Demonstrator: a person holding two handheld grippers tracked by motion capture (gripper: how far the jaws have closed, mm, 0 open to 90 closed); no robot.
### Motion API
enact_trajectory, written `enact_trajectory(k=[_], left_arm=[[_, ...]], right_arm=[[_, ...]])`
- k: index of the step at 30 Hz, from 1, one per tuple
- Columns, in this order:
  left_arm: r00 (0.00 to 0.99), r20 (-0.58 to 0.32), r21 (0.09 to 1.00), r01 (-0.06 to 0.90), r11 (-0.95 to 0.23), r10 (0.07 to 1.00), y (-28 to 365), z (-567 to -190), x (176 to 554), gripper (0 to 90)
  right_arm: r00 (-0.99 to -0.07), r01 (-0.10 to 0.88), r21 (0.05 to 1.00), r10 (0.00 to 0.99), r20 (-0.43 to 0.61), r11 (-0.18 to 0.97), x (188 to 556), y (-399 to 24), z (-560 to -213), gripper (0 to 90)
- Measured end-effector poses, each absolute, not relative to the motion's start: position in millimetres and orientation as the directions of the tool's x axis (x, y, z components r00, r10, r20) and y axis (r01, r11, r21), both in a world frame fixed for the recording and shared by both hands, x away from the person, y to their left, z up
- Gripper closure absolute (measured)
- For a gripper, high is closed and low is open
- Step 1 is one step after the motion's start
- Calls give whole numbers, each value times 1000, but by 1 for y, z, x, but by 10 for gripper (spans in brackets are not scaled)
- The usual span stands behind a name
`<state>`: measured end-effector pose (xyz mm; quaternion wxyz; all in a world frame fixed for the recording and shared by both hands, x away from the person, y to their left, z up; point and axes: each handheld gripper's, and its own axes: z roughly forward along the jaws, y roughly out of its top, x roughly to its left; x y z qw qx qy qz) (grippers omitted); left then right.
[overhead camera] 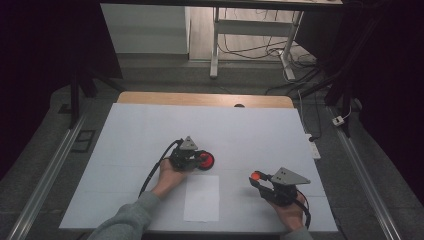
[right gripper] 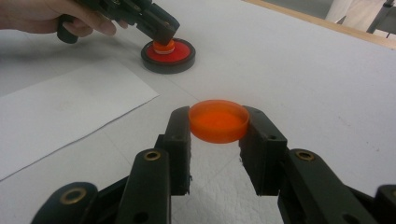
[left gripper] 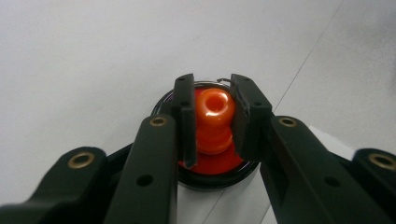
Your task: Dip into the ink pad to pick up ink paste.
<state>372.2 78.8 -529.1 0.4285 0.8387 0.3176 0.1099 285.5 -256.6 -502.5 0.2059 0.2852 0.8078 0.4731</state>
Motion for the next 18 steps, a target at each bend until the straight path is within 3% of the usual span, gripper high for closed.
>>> enact_trajectory(k=[10,18], left_arm=[[766,-152,796,470,-383,624,85,-528,376,722],[773,-154,839,432,-332,616,92,-508,371,722]], right_arm=[[-755,261,883,652,-65,390,286,-257,-502,641],[-755,259,885,652,-65,388,286,-258,-501,640]])
